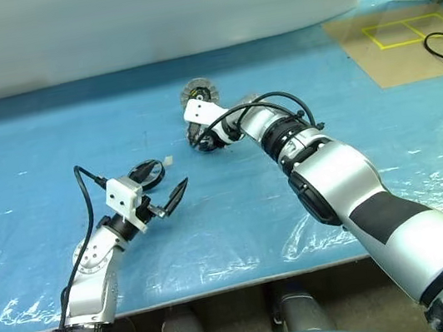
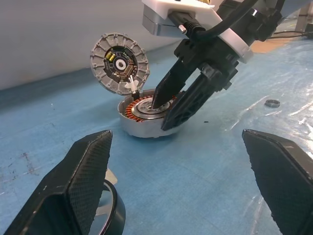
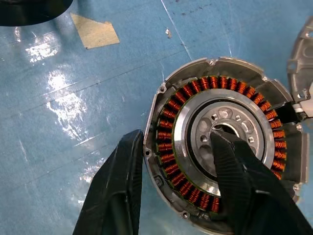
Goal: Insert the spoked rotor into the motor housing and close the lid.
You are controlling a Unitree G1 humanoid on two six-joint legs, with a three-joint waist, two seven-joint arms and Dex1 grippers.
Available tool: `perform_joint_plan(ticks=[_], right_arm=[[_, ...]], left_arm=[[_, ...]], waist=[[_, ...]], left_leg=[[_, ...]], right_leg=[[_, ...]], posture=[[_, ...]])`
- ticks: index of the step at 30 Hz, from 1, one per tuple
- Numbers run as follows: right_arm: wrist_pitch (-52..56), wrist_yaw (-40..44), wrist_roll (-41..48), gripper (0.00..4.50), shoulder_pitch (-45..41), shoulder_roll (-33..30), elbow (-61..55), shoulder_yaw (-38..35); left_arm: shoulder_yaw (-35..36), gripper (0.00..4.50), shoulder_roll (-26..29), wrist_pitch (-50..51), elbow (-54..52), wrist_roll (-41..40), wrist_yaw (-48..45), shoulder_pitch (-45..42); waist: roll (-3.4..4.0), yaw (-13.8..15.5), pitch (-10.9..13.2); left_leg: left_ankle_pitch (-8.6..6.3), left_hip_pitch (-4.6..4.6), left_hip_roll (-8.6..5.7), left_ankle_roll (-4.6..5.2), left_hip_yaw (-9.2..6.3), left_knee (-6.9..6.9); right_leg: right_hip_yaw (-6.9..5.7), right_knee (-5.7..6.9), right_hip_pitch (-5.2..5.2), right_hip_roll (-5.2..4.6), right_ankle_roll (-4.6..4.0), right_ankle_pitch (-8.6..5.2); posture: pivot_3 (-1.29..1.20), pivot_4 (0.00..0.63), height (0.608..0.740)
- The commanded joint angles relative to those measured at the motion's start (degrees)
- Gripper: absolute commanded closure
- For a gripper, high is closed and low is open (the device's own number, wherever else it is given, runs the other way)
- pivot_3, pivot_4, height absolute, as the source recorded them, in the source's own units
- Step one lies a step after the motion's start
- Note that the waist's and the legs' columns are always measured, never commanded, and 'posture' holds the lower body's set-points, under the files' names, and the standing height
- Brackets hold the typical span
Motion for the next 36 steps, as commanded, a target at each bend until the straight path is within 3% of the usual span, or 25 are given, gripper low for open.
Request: perform_joint_plan(ticks=[1, 24, 36], right_arm=[[0.05, 0.34, -1.15, 2.77, 1.23, -0.26, 0.54, 1.04], [0.33, 14.2, 0.66, 2.77, -0.25, -1.54, -0.88, 1.35], [-1.49, 27.44, 1.57, 2.77, 6.02, -3.95, -7.74, 4.52]], left_arm=[[0.16, 0.0, 0.03, -0.45, -1.93, 0.08, 0.35, -0.4], [-0.53, 0.0, -0.17, -0.35, 0.54, -0.05, -0.86, -3.1], [-1.21, 0.0, -0.56, -0.76, 2.0, -0.18, -2.23, -4.46]], waist=[[0.0, 0.0, 0.0], [0.01, -0.03, -0.01], [0.0, -0.07, -0.02]], left_leg=[[0.0, 0.01, 0.0, 0.0, 0.0, 0.0], [0.0, 0.02, 0.01, 0.01, 0.0, 0.0], [-0.02, 0.03, 0.03, 0.09, 0.0, 0.0]], right_leg=[[0.0, 0.01, 0.0, 0.0, 0.0, 0.0], [0.0, 0.01, 0.01, 0.0, 0.0, 0.0], [0.0, 0.02, 0.03, 0.0, -0.01, -0.01]], posture=[[0.0, 0.15, 0.74], [0.0, 0.15, 0.74], [0.0, 0.15, 0.74]])
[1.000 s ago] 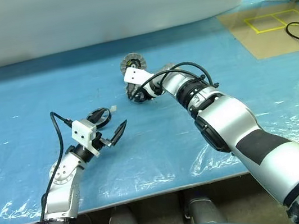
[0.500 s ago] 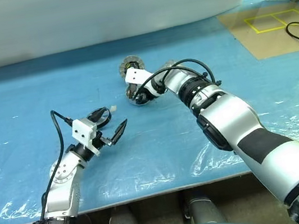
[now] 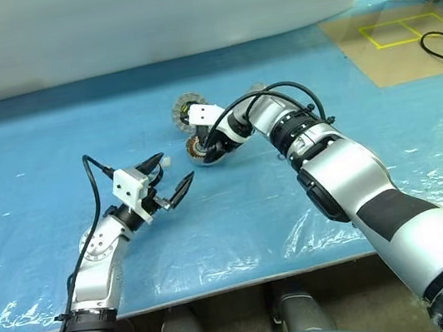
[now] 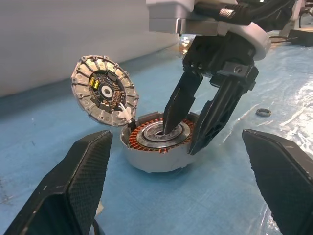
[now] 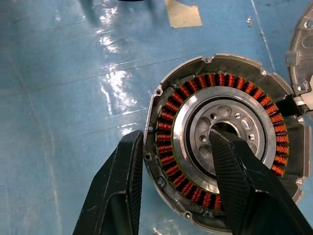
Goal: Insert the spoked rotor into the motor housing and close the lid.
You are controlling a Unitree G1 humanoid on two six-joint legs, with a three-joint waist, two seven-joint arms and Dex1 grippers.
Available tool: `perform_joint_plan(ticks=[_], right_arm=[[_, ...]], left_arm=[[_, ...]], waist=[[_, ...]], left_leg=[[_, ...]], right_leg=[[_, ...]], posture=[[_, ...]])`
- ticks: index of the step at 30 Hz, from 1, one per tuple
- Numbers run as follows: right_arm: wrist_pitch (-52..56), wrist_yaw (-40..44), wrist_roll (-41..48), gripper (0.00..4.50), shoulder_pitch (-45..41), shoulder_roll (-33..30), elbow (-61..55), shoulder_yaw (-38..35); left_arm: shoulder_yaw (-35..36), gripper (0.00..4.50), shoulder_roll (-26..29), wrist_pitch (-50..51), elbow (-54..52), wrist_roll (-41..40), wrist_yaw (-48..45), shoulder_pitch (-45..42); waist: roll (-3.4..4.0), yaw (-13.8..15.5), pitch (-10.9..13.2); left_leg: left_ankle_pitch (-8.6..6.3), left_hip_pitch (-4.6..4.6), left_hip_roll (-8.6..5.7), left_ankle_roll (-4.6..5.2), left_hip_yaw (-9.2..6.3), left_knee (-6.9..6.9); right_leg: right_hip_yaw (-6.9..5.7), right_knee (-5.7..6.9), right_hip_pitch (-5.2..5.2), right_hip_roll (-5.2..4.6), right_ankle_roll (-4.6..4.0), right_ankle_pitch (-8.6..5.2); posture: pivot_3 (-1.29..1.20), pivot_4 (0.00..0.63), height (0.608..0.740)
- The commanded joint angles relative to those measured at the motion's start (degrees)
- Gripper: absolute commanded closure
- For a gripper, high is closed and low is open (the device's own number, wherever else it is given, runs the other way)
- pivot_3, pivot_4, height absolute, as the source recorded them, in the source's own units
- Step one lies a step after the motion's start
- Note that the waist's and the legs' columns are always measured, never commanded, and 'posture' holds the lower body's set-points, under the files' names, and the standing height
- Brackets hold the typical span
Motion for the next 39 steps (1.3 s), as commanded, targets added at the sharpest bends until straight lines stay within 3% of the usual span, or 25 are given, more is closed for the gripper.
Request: perform_joint_plan(ticks=[1, 4, 13, 19, 26, 39], right_arm=[[0.68, 5.44, 1.07, 2.77, 4.64, -0.02, -2.47, 1.61], [2.54, 7.12, 1.86, 2.77, 9.52, -1.3, -9.67, 2.39], [17.98, 6.36, 3.77, 2.77, 30.76, -7.63, -47.83, 5.65], [27.43, 4.52, 5.73, 2.77, 37.25, -9.3, -61.54, 7.31], [33.25, 1.6, 8.9, 2.77, 40.6, -11.35, -67.08, 7.69], [32.61, -5.35, 13.02, 2.77, 41.7, -12.14, -63.84, 8.81]], left_arm=[[0.33, 0.0, 0.12, -0.76, -1.43, -0.38, -0.4, 0.04], [0.24, 0.0, 0.18, -0.64, -1.8, -0.37, -0.39, 0.51], [0.19, 0.0, 0.79, -0.21, -1.56, -0.65, -1.17, 0.44], [-0.1, 0.0, 0.89, -0.05, -0.79, -0.75, -2.09, -0.44], [-0.31, 0.0, 0.88, 0.08, -1.0, -0.76, -2.85, -0.05], [0.26, 0.0, 3.36, 3.38, -4.34, -3.2, -5.77, 4.42]], waist=[[-0.01, 0.02, -0.01], [-0.02, 0.0, -0.05], [-0.14, 0.35, -0.2], [-0.14, 0.26, -0.2], [-0.13, 0.23, -0.22], [-0.09, 0.08, -0.37]], left_leg=[[0.0, 0.0, 0.0, 0.0, 0.0, 0.0], [-0.02, 0.03, 0.0, 0.04, 0.01, 0.0], [0.02, 0.36, -0.07, -0.07, 0.01, -0.04], [-0.11, 0.76, -0.1, -0.3, 0.01, -0.14], [-0.11, 0.94, -0.1, -0.32, 0.01, -0.34], [-0.12, 1.14, -0.13, -0.34, 0.01, -0.59]], right_leg=[[0.0, 0.0, 0.02, 0.0, 0.0, 0.0], [0.01, 0.0, 0.14, 0.0, 0.0, 0.0], [0.08, -0.03, 0.52, 0.01, 0.01, -0.01], [0.12, -0.22, 0.94, 0.0, 0.05, -0.04], [0.14, -0.73, 1.25, 0.0, 0.09, -0.04], [0.14, -0.99, 1.46, -0.01, 0.12, -0.01]], posture=[[0.0, 0.15, 0.74], [0.0, 0.15, 0.74], [0.0, 0.15, 0.74], [0.0, 0.15, 0.74], [0.0, 0.15, 0.74], [0.0, 0.15, 0.74]])
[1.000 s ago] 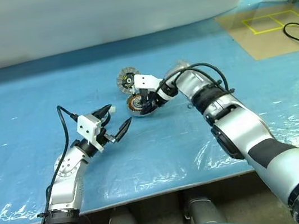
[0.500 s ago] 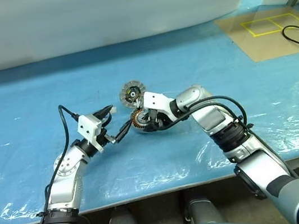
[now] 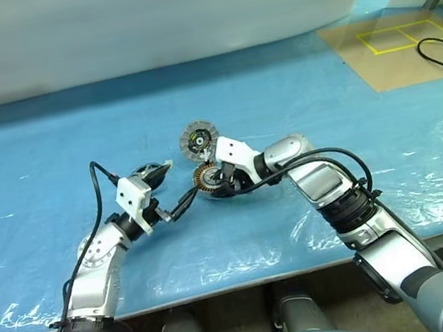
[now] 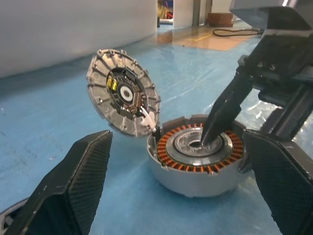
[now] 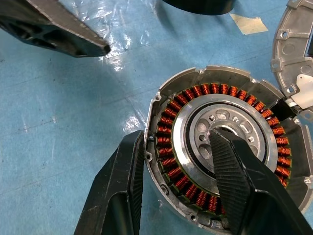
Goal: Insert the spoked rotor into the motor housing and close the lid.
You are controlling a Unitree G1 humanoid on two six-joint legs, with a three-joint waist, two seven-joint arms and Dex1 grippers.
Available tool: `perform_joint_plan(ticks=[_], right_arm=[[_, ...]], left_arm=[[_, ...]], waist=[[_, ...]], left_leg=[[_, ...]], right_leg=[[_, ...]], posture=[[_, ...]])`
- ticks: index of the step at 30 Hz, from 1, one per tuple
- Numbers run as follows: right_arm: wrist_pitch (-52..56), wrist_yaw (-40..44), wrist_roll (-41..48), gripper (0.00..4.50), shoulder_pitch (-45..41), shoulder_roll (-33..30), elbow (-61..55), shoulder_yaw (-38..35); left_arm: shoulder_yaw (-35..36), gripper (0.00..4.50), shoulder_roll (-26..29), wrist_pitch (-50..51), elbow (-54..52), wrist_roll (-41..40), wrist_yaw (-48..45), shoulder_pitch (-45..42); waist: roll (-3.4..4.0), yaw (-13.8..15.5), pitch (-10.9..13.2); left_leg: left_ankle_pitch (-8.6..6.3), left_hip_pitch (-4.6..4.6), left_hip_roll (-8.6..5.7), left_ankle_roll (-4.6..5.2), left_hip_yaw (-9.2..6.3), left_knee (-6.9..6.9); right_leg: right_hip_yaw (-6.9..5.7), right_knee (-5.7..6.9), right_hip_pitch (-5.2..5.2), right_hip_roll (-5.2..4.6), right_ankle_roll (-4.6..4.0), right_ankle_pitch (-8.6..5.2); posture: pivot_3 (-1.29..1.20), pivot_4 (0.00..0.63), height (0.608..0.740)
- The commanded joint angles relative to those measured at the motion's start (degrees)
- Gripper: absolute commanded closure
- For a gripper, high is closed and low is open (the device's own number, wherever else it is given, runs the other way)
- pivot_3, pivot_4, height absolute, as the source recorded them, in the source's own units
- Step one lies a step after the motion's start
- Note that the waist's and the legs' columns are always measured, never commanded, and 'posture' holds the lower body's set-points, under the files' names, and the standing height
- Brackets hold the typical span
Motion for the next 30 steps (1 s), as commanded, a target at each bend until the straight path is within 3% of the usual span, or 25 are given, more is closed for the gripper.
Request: perform_joint_plan(ticks=[1, 30], right_arm=[[1.85, -0.82, 0.43, 2.77, 3.07, -1.62, 4.43, 3.2], [10.37, -5.18, 11.39, 2.77, 6.84, -7.09, -8.87, 3.98]], left_arm=[[0.86, 0.0, 0.77, 0.89, -2.99, -1.29, -0.34, 1.11], [-0.76, 0.0, 1.99, 1.71, -2.84, 0.37, -1.31, 2.37]], waist=[[0.02, 0.0, -0.02], [0.14, 0.27, -0.21]], left_leg=[[0.0, 0.02, -0.01, 0.0, 0.0, 0.0], [-0.02, -0.21, -0.03, -0.08, -0.01, -0.63]], right_leg=[[0.01, 0.0, 0.02, 0.0, 0.0, 0.0], [-0.02, -0.85, 0.06, 0.02, 0.08, 0.0]], posture=[[0.0, 0.15, 0.74], [0.0, 0.15, 0.74]])
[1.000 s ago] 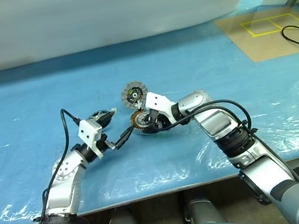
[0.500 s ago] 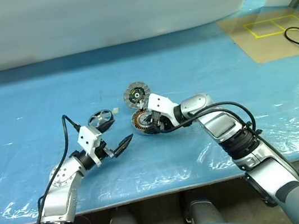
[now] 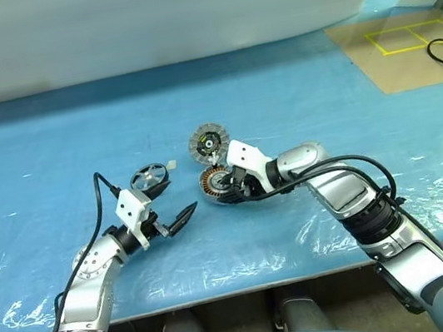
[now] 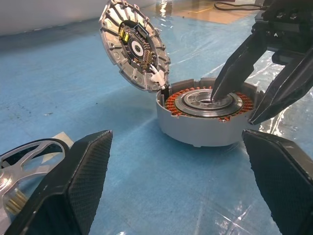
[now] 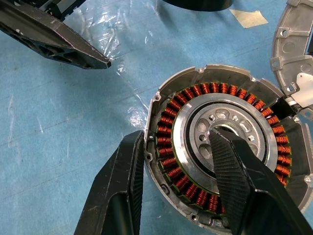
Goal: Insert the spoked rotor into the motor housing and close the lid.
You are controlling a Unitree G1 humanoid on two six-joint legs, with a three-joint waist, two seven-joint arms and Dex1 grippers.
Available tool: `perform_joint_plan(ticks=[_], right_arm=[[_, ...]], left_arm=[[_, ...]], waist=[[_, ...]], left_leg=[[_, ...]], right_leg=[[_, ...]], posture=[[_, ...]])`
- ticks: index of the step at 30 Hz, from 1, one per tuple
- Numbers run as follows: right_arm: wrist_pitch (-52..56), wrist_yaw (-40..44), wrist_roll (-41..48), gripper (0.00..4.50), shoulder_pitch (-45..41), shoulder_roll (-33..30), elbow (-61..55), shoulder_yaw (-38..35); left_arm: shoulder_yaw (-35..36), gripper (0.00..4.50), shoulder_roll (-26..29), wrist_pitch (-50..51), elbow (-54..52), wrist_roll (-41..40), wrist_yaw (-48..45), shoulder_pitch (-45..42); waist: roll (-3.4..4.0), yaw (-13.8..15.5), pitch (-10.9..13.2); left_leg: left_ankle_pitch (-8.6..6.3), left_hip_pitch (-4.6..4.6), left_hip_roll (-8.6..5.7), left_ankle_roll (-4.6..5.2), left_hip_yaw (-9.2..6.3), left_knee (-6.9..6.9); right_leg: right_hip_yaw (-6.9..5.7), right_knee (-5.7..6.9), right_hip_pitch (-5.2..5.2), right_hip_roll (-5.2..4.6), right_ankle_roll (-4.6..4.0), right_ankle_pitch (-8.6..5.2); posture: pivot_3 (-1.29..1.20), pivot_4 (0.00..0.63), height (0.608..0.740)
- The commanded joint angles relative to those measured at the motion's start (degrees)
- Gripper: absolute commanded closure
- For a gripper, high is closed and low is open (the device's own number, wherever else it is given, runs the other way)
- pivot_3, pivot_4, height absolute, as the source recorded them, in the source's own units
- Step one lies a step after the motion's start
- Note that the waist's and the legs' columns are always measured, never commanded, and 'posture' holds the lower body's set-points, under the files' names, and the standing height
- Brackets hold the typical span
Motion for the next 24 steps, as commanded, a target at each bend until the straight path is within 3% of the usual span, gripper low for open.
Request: perform_joint_plan(ticks=[1, 7, 14, 24], right_arm=[[3.3, 0.54, 1.71, 2.43, 2.26, -0.99, 2.33, 2.98], [1.6, -0.8, 4.99, 0.52, 2.19, 0.45, 4.0, 0.13], [-4.44, -0.15, 14.19, 0.52, 3.64, 2.16, 2.36, -10.13], [-20.87, -5.15, 16.11, 0.52, 7.87, 2.04, 3.24, -19.21]], left_arm=[[-0.15, 0.0, 0.41, -0.42, -1.87, 0.14, -0.5, -0.55], [-0.48, 0.0, 0.29, -0.31, -1.84, 0.22, -0.56, -0.86], [-0.7, 0.0, 0.3, -0.11, -1.56, -0.11, -1.12, -1.31], [-1.5, 0.0, 0.54, 0.33, -0.41, -0.33, -3.36, -2.8]], waist=[[0.0, 0.0, 0.0], [0.0, -0.12, -0.01], [0.02, -0.13, 0.02], [0.02, -0.11, 0.03]], left_leg=[[0.0, 0.0, 0.0, 0.0, 0.0, 0.01], [0.0, 0.05, 0.0, 0.01, 0.01, 0.07], [0.0, -0.05, 0.0, 0.01, 0.01, 0.09], [0.01, -0.17, -0.01, 0.02, 0.01, 0.09]], right_leg=[[0.01, 0.0, 0.0, 0.0, 0.0, 0.0], [0.01, 0.04, 0.03, 0.0, 0.0, 0.0], [0.02, 0.06, -0.09, 0.0, 0.02, 0.02], [0.01, 0.06, -0.28, 0.02, 0.04, 0.03]], posture=[[0.0, 0.15, 0.74], [0.0, 0.15, 0.74], [0.0, 0.15, 0.74], [0.0, 0.15, 0.74]])
